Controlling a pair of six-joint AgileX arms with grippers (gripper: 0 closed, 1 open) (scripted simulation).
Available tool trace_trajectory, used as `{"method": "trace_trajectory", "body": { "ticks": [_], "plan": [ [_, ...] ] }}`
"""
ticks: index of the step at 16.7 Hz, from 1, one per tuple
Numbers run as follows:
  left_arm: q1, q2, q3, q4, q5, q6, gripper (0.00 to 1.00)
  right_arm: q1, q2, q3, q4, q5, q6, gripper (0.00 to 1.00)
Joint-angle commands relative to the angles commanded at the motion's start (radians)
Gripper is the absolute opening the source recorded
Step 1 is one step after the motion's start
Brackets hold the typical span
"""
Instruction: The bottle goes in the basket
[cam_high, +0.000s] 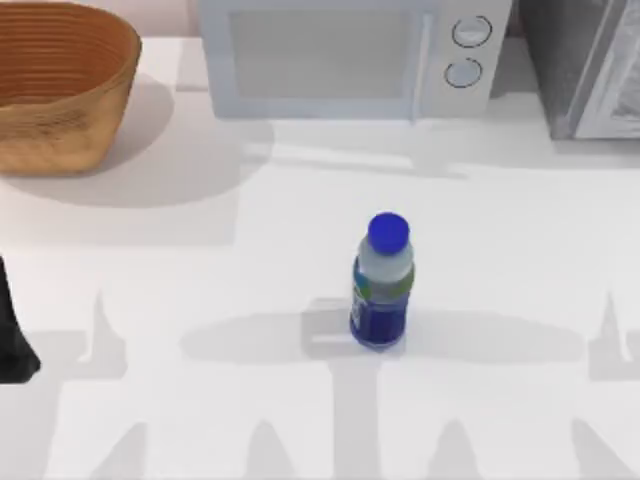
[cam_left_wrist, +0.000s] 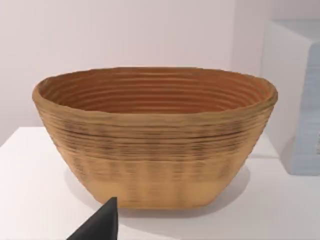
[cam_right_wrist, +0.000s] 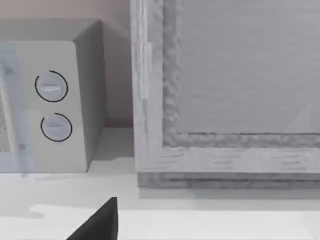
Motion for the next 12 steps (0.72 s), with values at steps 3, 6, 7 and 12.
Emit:
{"method": "trace_trajectory", "body": {
  "ticks": [3, 6, 7, 12],
  "plan": [
    [-0.004, 0.010, 0.002, 0.010, 0.000, -0.001, 1.00, 0.000, 0.000, 0.000, 0.000, 0.000, 0.000, 1.00],
    [-0.042, 0.102, 0.020, 0.096, -0.001, -0.007, 1.00, 0.000, 0.000, 0.000, 0.000, 0.000, 0.000, 1.00],
    [-0.063, 0.153, 0.030, 0.142, 0.000, -0.010, 1.00, 0.000, 0.000, 0.000, 0.000, 0.000, 0.000, 1.00],
    [-0.216, 0.523, 0.105, 0.463, 0.014, -0.025, 1.00, 0.000, 0.000, 0.000, 0.000, 0.000, 0.000, 1.00]
  ]
}}
